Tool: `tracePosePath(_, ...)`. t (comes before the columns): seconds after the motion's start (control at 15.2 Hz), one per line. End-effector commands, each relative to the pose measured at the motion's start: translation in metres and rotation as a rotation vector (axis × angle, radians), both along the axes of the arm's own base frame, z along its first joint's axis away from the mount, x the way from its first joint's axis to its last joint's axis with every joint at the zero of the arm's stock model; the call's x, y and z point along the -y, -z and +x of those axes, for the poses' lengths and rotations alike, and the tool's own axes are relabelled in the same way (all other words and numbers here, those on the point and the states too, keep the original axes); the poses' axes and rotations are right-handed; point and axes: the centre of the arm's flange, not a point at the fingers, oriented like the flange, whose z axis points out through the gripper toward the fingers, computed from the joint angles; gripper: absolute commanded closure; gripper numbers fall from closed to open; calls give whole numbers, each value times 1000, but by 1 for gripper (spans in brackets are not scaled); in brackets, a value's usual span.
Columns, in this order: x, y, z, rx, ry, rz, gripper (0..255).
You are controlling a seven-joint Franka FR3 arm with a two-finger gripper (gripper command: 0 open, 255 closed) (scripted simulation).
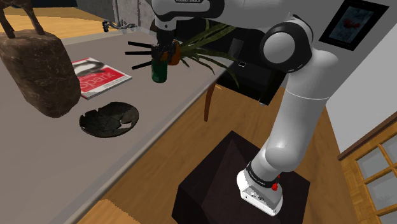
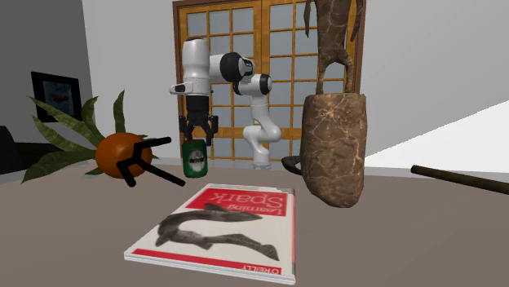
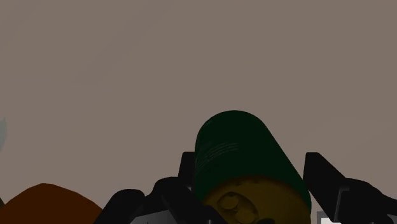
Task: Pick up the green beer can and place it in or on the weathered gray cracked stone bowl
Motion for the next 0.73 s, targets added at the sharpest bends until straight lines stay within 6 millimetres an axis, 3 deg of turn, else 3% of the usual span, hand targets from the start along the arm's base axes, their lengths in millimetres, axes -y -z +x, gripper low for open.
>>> tracePosePath(0.0,0,2,0,-4,0,0,255)
tracePosePath(0.33,0,3,1,-4,0,0,255)
tracePosePath(0.66,0,-24,1,-4,0,0,255)
